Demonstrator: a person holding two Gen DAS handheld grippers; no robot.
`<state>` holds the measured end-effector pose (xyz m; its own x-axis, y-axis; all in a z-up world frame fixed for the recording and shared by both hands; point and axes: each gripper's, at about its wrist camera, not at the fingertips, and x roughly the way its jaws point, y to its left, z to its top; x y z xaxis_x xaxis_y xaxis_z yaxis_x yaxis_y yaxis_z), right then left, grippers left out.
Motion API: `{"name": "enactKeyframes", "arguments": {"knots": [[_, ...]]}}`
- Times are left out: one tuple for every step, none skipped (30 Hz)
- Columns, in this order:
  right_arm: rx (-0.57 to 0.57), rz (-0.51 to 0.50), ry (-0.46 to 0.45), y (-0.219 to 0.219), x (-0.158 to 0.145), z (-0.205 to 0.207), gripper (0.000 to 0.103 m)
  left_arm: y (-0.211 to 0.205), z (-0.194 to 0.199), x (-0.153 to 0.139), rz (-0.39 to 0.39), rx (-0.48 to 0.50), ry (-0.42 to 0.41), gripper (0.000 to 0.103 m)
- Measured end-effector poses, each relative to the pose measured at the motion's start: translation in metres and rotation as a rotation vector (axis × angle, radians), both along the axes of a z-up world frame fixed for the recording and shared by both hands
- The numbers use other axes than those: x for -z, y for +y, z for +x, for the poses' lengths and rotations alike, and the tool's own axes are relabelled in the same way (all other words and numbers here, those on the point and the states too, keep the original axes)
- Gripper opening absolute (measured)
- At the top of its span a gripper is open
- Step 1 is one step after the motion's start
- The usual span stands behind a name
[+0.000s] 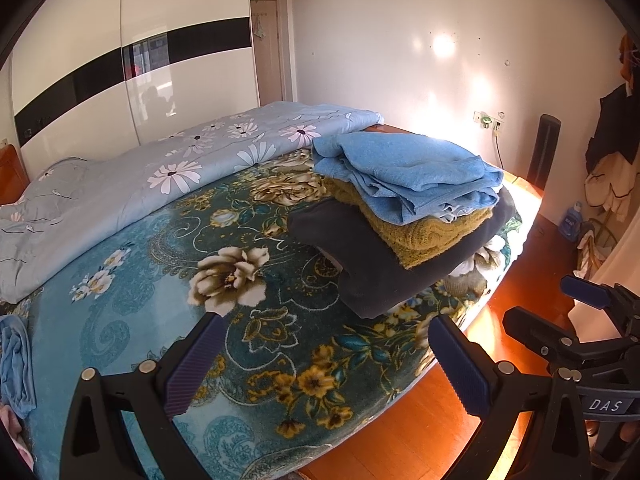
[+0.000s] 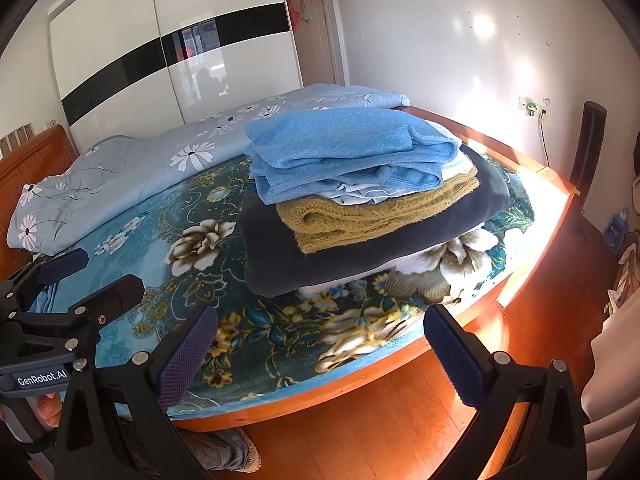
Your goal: Fold clothes
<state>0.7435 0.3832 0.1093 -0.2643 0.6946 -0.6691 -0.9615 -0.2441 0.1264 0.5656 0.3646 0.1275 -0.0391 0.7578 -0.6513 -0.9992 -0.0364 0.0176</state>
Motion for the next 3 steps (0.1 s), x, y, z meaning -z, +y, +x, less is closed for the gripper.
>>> {"name": "enactKeyframes", "arguments": {"knots": [[0.001, 0.001, -0.004, -0.0002, -0.0002, -0.001, 0.103, 0.0003, -0.0002, 0.0009, 0.003, 0.001, -0.001, 0.103], [0.004, 0.003, -0.01, -0.0004, -0.0004, -0.0017, 0.103, 0.0006, -0.0003, 0.0018, 0.007, 0.003, -0.002, 0.103], [0.007, 0.003, -0.018, -0.0003, -0.0005, -0.002, 0.103, 0.0014, 0.0, 0.0031, 0.007, 0.007, -0.003, 0.103]]}}
